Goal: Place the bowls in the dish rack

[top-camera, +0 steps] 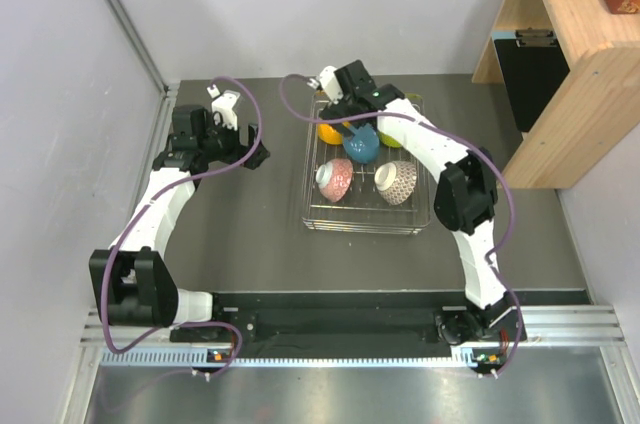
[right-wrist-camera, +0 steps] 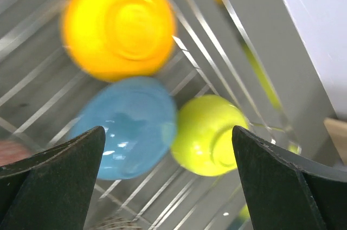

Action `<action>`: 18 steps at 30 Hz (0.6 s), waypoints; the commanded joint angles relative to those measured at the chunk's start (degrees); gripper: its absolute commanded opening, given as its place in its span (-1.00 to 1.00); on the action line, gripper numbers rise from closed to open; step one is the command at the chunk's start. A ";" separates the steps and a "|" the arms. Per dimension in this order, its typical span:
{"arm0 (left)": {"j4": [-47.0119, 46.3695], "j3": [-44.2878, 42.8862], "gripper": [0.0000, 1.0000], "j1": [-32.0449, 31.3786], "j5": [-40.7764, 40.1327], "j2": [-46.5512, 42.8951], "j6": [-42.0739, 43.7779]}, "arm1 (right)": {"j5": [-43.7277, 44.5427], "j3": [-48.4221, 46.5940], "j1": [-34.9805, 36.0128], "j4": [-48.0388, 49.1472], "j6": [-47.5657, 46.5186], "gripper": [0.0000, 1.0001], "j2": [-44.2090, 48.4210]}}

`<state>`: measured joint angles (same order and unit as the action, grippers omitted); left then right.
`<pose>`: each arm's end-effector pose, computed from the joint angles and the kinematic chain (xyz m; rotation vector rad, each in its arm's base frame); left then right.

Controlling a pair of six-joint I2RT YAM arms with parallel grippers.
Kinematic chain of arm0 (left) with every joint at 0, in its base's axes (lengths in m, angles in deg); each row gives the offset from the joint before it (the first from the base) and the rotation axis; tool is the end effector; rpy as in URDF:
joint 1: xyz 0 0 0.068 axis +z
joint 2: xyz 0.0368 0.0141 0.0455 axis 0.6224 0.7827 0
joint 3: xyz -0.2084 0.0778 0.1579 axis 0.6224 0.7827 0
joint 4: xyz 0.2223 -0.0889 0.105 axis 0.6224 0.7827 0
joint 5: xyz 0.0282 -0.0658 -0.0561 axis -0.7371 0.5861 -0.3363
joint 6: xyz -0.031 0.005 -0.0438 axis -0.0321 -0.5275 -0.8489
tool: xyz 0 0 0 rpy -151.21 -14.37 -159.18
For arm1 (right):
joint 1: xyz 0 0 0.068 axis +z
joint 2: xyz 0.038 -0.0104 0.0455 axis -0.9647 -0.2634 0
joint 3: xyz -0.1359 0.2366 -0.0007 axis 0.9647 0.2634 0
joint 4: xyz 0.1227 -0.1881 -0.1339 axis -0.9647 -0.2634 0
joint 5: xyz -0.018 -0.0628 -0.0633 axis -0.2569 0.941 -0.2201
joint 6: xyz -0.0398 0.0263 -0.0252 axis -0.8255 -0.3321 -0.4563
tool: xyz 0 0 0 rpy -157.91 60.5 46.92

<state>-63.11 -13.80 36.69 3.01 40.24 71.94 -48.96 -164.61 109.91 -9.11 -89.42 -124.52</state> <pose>0.2995 -0.0265 0.3042 0.4005 2.0819 -0.5108 0.4084 0.2781 0.2881 -1.1016 2.0874 -0.1930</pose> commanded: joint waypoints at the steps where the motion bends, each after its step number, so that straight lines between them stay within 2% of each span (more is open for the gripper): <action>1: -2.24 -0.07 0.98 0.40 0.95 -2.09 -0.45 | 2.41 -2.11 -3.01 2.78 1.33 0.99 2.56; 18: -2.24 -0.16 0.98 0.40 1.13 -2.00 -0.71 | -0.66 3.77 -3.98 5.25 0.80 0.99 -0.95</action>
<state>-63.11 -13.80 36.69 3.06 40.24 71.89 -47.69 -161.44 105.47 -6.27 -89.12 -124.54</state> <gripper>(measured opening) 0.990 0.996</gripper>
